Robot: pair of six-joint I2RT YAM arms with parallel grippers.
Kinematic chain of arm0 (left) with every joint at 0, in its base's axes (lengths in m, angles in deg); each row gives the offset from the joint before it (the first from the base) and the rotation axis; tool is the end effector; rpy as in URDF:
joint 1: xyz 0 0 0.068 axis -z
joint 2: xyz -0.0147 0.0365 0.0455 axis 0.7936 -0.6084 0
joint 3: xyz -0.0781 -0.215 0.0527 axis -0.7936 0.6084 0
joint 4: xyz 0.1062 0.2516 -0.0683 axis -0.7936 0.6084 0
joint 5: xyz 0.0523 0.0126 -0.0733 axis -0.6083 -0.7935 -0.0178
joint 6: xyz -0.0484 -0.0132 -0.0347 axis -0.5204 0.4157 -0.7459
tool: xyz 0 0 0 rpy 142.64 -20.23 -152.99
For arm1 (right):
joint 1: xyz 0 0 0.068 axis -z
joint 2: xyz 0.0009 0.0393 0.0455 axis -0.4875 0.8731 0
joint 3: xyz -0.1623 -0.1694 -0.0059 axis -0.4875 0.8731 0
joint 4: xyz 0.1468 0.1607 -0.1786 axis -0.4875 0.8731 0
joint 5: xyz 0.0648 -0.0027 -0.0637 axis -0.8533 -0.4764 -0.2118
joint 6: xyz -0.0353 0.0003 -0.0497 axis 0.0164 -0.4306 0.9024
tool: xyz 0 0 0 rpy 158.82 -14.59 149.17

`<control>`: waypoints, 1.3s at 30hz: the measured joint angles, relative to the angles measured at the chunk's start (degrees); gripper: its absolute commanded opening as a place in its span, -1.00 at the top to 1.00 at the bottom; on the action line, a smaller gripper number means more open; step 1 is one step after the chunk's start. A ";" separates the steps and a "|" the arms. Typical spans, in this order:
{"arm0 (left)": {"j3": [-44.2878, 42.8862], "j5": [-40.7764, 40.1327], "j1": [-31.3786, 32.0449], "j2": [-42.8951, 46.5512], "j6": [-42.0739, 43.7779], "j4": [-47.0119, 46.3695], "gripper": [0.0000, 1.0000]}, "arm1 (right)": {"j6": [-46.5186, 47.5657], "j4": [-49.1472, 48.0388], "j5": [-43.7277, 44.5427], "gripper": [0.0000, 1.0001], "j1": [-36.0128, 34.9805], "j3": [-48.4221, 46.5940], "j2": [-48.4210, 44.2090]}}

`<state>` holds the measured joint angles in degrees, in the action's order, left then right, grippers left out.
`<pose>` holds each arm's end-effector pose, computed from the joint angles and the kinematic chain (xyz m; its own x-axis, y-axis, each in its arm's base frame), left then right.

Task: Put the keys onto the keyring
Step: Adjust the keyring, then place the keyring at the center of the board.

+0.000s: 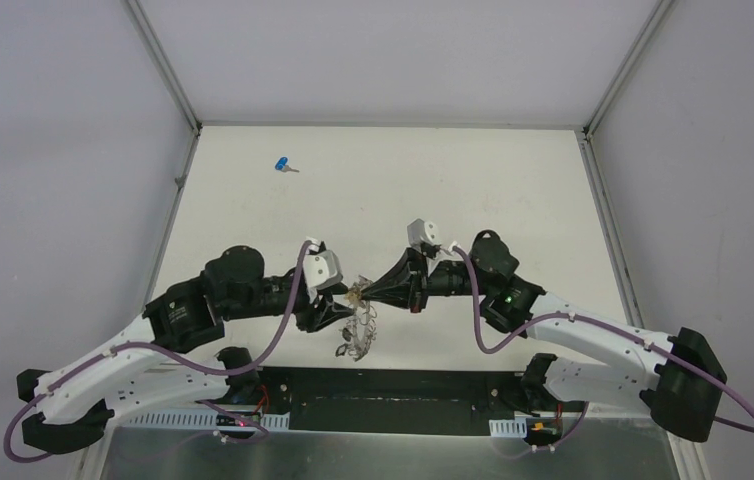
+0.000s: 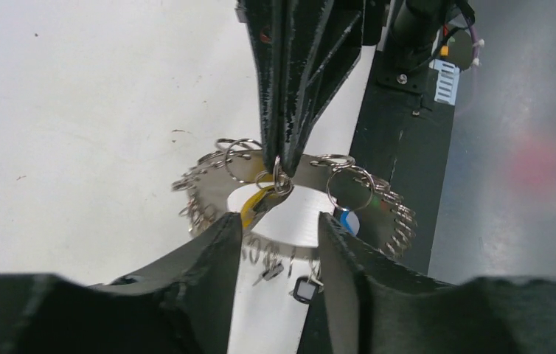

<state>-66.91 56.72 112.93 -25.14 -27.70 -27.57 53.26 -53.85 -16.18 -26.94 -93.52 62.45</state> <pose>0.0879 -0.1786 0.3393 -0.0799 0.3147 -0.9458 0.9711 0.2387 -0.0026 0.1374 0.2555 0.2769 -0.1377 0.0842 -0.9869 -0.9865 -0.1005 0.1291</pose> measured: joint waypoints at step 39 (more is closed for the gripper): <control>10.60 -28.48 -0.02 -1.75 -51.52 3.78 -0.98 | 5.88 9.60 11.56 -0.95 5.86 -10.75 32.22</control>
<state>-56.31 28.24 112.91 -26.89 -79.22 -23.79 59.14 -44.26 -4.62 -21.08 -104.28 94.67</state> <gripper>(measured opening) 0.990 0.822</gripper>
